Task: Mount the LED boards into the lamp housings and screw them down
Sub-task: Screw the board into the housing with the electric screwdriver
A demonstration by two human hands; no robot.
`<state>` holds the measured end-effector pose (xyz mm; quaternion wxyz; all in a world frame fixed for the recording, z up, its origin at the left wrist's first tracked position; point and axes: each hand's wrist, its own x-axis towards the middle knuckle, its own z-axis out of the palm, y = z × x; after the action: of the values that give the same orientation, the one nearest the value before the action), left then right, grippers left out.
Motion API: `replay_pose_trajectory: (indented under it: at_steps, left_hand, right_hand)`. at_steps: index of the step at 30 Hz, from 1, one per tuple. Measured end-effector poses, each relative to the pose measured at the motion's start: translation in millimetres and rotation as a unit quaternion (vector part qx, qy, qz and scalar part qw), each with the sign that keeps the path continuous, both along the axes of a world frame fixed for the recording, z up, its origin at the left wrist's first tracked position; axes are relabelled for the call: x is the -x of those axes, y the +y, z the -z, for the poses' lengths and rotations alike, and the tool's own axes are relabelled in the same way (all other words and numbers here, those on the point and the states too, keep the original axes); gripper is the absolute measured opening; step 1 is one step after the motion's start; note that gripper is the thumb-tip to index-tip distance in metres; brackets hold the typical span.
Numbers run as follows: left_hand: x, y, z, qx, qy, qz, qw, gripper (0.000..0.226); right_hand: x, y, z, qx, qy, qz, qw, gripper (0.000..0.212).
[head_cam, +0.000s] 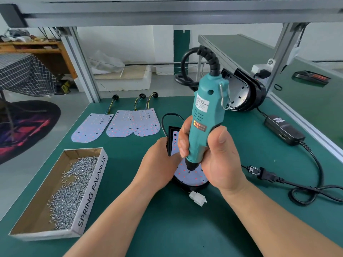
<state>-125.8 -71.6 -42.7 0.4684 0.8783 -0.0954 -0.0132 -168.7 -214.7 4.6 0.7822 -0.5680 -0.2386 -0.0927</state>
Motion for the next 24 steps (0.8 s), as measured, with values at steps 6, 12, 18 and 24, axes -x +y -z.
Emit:
replay_pose_trajectory:
  at_steps: [6,12,18,24]
  left_hand:
    - [4,-1,-5,0.018,0.016,-0.009,1.0,0.023]
    - [4,-1,-8,0.007,0.028,-0.01,1.0,0.024]
    - [4,0,-8,0.004,0.041,-0.016,0.999,0.007]
    - [12,3,-16,0.0,0.038,-0.032,0.999,0.03]
  right_hand:
    - [-4,3,4,-0.002,-0.006,-0.015,1.0,0.071]
    - [-6,3,5,0.005,0.002,-0.044,0.999,0.086]
    - [-11,-10,-13,-0.08,-0.015,-0.011,0.997,0.068]
    - [-25,-41,-9,-0.176,0.038,0.096,0.979,0.052]
